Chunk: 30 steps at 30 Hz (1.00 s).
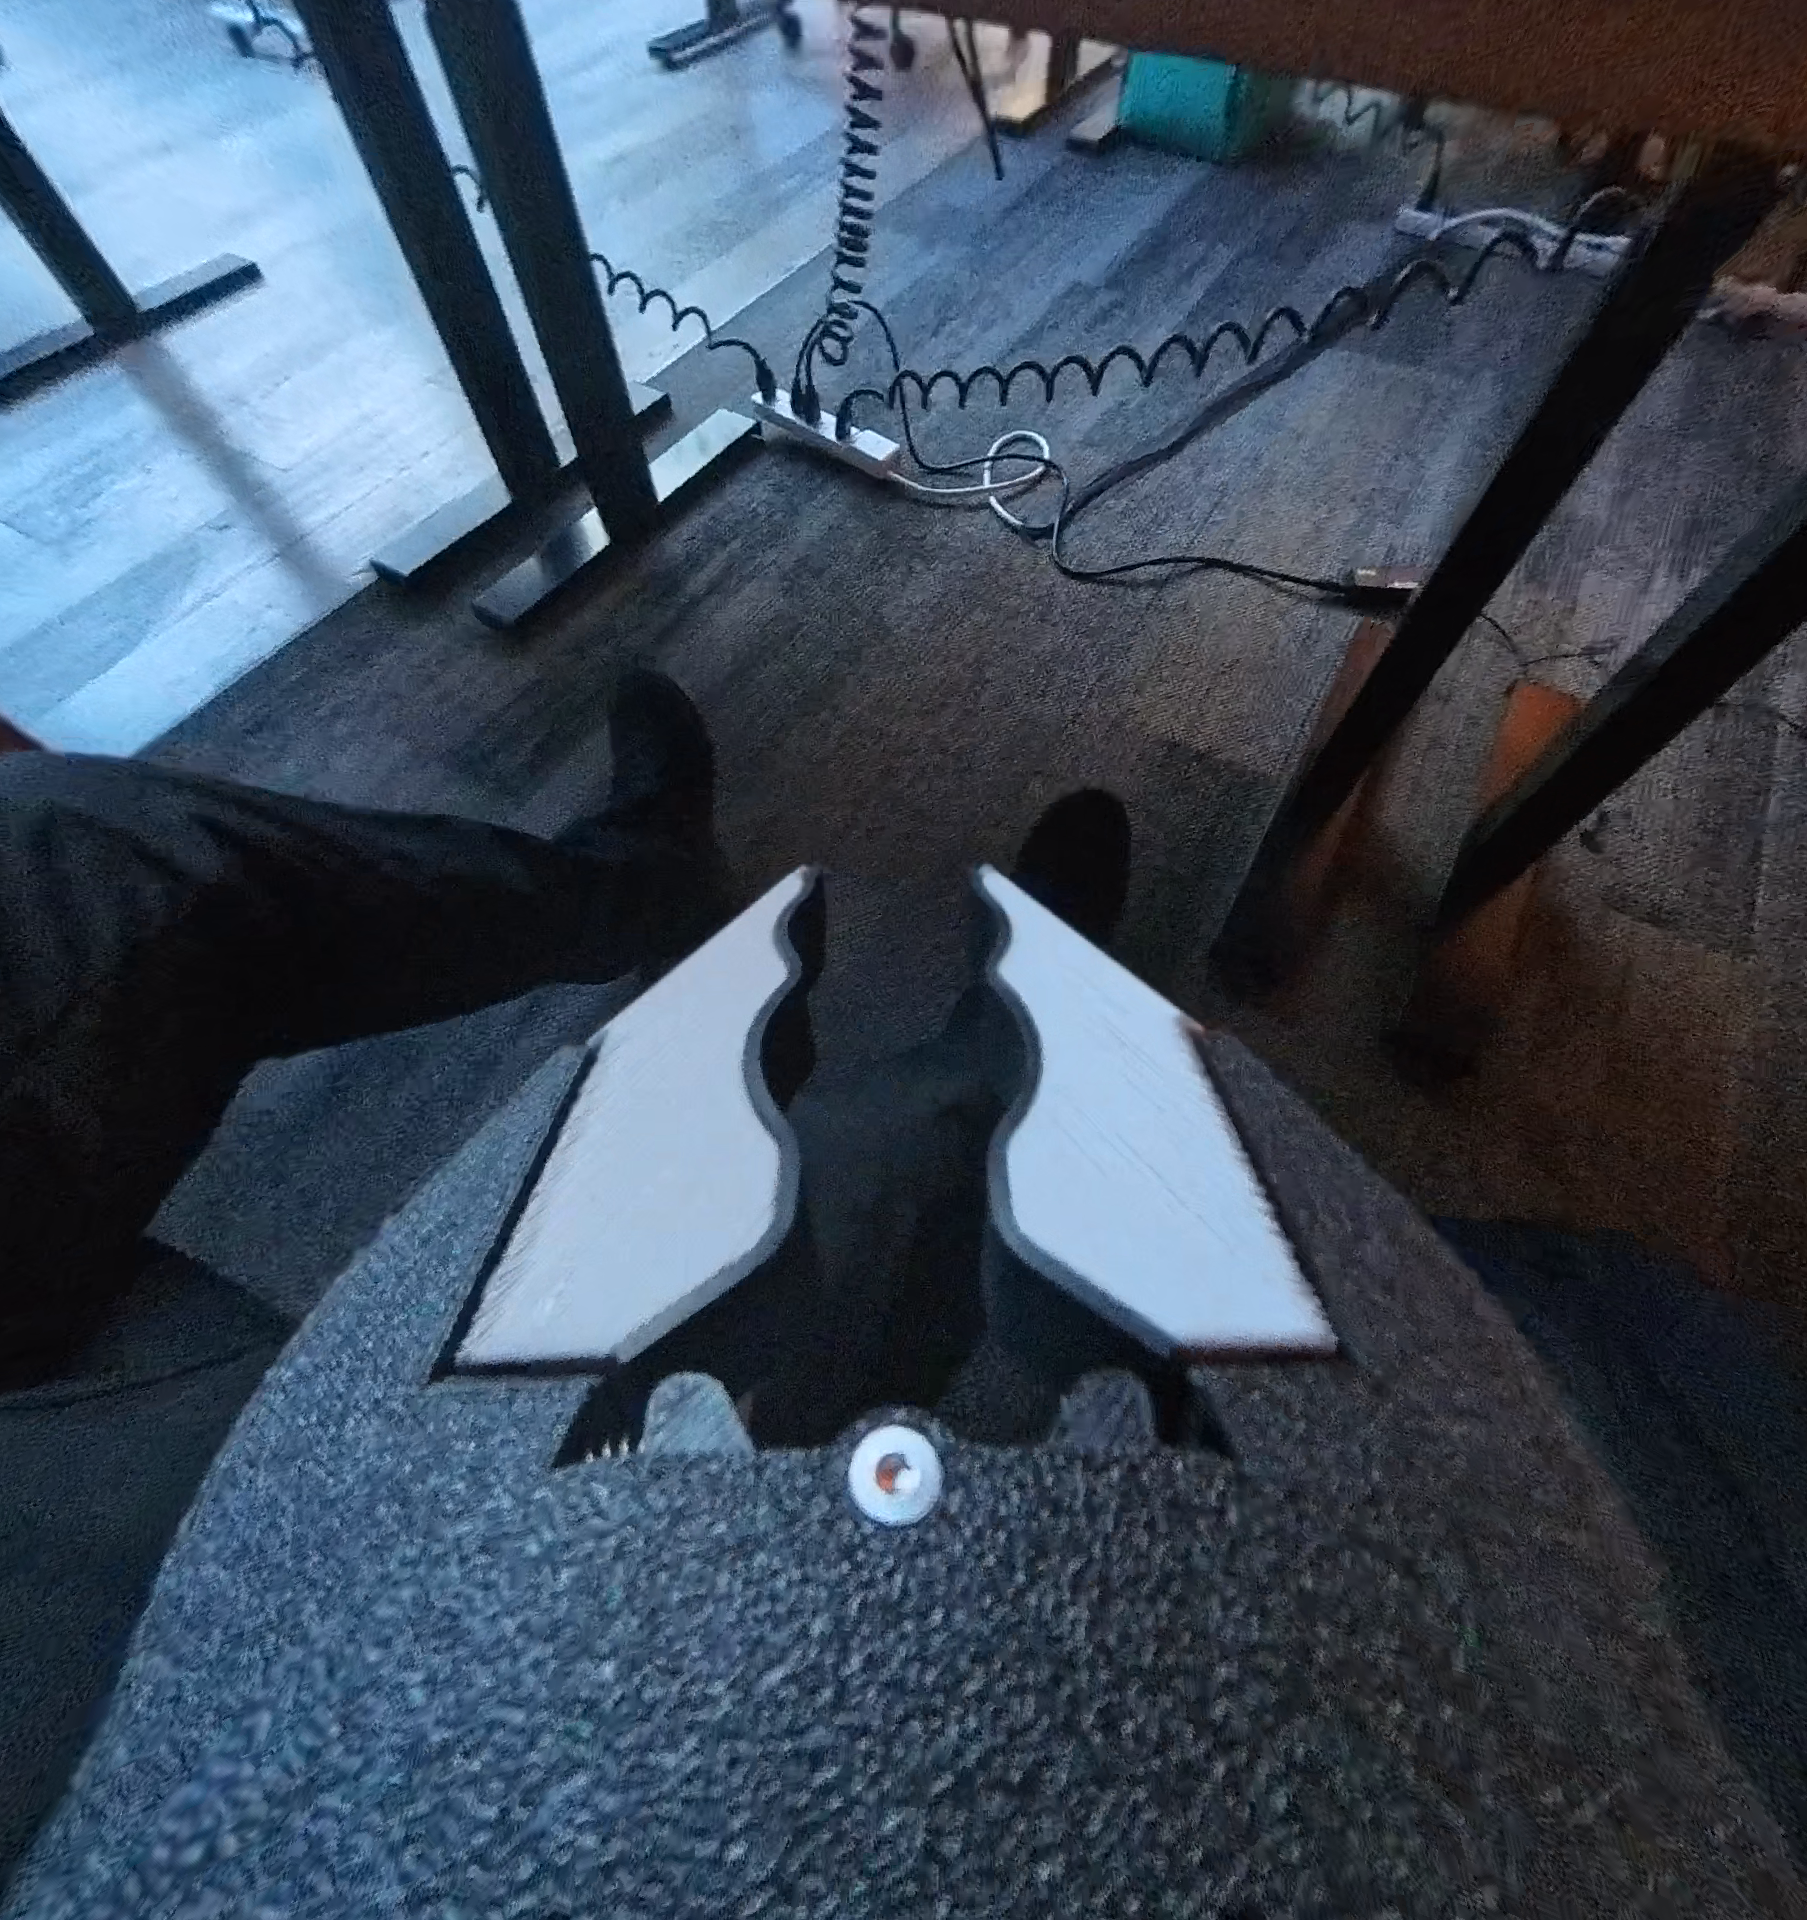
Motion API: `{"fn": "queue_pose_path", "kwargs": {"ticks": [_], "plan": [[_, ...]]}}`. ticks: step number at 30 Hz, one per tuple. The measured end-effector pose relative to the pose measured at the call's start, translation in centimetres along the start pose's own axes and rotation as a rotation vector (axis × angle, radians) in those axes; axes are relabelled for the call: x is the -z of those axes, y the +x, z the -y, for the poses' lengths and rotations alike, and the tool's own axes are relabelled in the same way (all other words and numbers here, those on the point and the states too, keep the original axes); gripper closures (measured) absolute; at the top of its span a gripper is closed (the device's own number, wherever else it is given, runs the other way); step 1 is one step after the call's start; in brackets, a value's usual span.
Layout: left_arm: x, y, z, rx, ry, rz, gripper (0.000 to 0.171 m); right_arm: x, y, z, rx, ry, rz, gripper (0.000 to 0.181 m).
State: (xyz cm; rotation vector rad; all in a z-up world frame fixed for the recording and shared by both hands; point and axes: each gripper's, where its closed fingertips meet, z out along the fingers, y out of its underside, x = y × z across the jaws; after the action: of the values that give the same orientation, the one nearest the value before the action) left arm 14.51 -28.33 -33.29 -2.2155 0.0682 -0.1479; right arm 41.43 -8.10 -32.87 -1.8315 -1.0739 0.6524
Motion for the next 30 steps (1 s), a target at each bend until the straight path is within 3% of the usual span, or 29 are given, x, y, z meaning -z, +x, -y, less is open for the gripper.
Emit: {"fn": "queue_pose_path", "kwargs": {"ticks": [2, 5, 7, 9, 11, 15, 19, 22, 26, 30], "plan": [[0.8, 0.7, 0.2, -0.009, 0.044, 0.052, 0.120, 0.5, -0.5, -0.8, 0.102, -0.018, -0.015, 0.144], [0.6, 1.8, 0.5, -0.004, 0.049, 0.083, 0.129, 1.6, -0.7, -1.8, 0.132, -0.008, -0.022, 0.145], [0.2, 2.2, 0.7, -0.045, 0.023, 0.134, 0.132, 2.6, -0.4, -0.5, 0.070, 0.043, -0.015, 0.138], [0.2, 2.2, 1.5, -0.077, 0.010, 0.187, 0.128, 4.1, 0.4, 1.6, 0.063, 0.096, -0.049, 0.116], [0.1, 2.3, 2.6, -0.062, 0.047, 0.217, 0.134, 6.1, 1.4, 2.4, 0.130, 0.126, -0.135, 0.115], [-2.9, 4.0, 4.3, 0.016, 0.065, 0.138, 0.119, 11.1, 2.6, 0.0, 0.252, 0.099, -0.253, 0.110], [-7.3, 6.7, 6.2, -0.055, 0.049, 0.064, 0.115, 16.2, 5.3, -2.7, 0.207, 0.050, -0.358, 0.107], [-11.4, 9.8, 7.1, -0.127, 0.020, 0.009, 0.117, 19.7, 6.9, -4.6, 0.101, 0.058, -0.402, 0.106], [-16.8, 16.5, 8.8, -0.210, -0.013, -0.118, 0.117, 23.0, 7.1, -5.9, 0.009, 0.080, -0.404, 0.099], [-20.2, 25.5, 10.9, -0.307, 0.000, -0.288, 0.117, 23.0, 7.9, -5.7, -0.029, 0.112, -0.383, 0.092]]}}
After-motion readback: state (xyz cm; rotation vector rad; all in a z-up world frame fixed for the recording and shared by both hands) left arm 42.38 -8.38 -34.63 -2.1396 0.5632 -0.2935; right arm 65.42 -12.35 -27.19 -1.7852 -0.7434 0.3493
